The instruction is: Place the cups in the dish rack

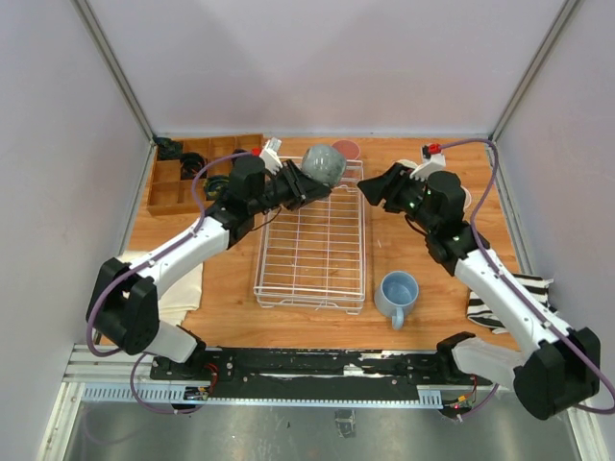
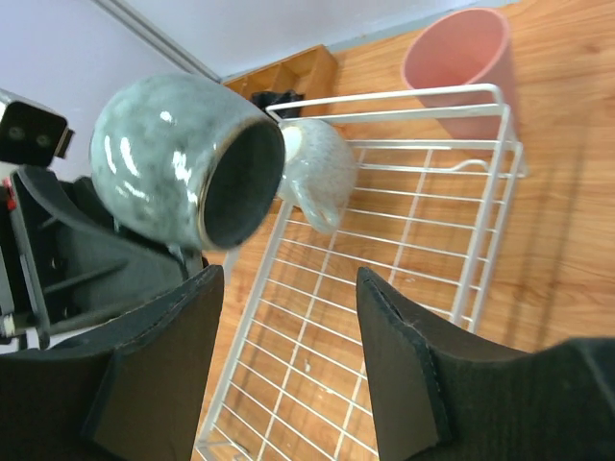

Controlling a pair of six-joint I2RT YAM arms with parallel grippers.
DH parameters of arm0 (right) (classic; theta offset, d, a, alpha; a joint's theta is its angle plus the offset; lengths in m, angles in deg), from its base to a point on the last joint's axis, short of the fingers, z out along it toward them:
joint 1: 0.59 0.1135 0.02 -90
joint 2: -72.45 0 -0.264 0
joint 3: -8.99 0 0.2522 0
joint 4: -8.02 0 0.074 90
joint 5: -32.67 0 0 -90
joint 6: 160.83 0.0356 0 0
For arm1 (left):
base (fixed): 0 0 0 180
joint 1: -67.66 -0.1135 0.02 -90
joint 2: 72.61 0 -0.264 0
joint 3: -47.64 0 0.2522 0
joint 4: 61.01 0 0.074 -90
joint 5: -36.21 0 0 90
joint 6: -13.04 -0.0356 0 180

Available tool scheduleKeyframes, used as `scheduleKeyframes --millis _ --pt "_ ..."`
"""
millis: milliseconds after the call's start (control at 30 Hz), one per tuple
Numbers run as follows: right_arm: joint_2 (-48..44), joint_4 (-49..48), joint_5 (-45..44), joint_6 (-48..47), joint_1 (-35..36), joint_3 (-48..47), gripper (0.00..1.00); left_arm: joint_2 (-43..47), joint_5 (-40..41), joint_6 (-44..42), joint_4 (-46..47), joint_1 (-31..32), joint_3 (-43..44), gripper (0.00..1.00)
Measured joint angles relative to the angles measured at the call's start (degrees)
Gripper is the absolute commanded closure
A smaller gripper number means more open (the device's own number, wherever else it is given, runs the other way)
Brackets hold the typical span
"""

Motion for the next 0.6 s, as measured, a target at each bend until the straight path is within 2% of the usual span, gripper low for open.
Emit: scheduleKeyframes --millis 267,600 --pt "-12.0 13.2 -6.2 -7.1 -0.9 0.4 0.41 -2.8 14.2 -5.9 -11.7 0.5 6.3 1.0" --pt "-18.4 23.3 -10.6 -13.1 -1.4 0.4 0.41 -16.6 32.1 -9.9 -27.8 7.6 21.5 0.99"
